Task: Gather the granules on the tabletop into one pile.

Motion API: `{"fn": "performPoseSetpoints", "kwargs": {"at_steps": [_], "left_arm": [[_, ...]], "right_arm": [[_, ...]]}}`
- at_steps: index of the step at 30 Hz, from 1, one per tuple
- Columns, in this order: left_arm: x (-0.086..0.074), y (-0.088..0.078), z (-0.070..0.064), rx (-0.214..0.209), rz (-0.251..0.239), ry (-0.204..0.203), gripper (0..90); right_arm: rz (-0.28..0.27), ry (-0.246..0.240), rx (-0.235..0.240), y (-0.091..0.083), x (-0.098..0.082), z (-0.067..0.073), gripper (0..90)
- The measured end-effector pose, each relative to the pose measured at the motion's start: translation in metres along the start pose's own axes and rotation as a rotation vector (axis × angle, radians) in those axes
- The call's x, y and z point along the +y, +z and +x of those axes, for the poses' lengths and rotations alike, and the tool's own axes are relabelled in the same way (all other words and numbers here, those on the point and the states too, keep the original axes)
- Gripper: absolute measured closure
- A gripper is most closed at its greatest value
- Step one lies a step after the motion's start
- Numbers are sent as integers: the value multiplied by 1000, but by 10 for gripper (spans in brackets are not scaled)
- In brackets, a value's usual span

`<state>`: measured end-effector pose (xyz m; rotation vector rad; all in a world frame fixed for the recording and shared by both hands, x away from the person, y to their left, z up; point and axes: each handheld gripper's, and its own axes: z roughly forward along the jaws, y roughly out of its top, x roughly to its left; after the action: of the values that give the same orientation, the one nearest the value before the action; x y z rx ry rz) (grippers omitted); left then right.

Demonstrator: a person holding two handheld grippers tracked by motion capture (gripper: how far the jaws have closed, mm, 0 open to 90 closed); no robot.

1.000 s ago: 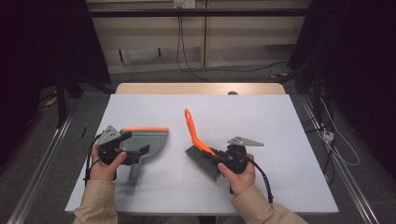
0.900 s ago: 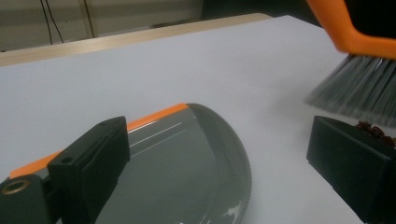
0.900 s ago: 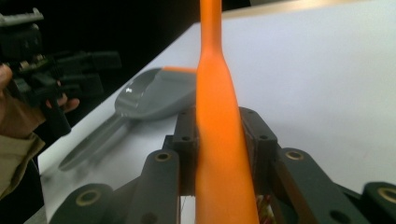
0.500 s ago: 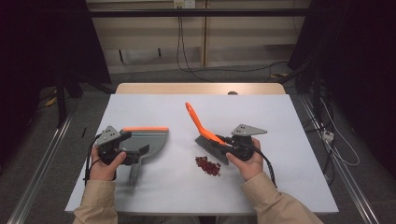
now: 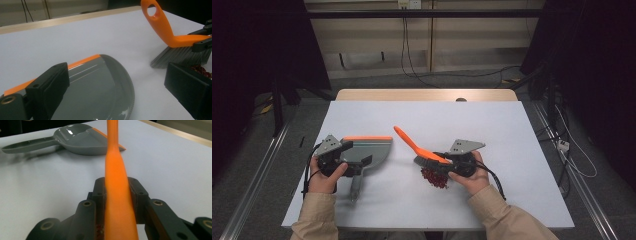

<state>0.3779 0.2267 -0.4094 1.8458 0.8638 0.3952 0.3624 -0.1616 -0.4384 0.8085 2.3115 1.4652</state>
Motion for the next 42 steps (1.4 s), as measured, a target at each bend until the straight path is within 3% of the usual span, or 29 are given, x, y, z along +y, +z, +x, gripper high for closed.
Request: {"fn": "performPoseSetpoints", "kwargs": {"at_steps": [8,15,21,23,25,28,35,39,42], "left_arm": [[0,-1,0,-1,-1,-3,58],[0,0,-2,-2,4,5,58],[0,1,-2,-5,1,5,58],[0,1,-2,-4,1,3,58],[0,1,-1,-4,4,3,58],[0,1,0,-2,4,-3,58],[-1,-1,5,14,2,-15,58],[-2,-3,9,24,-5,-30,58],[-3,-5,12,32,-3,-34,58]], "right_arm": [[-73,18,-22,-21,2,1,713],[-95,17,33,-48,-5,1,712],[-73,44,-50,-57,-12,-8,712],[-66,45,-45,-52,-15,-15,712],[-73,16,-12,-44,-14,-19,712],[-83,-71,55,-29,-6,-24,713],[-41,-196,220,12,4,-38,713],[-51,-222,321,23,6,-48,713],[-36,-245,358,22,7,-47,712]]}}
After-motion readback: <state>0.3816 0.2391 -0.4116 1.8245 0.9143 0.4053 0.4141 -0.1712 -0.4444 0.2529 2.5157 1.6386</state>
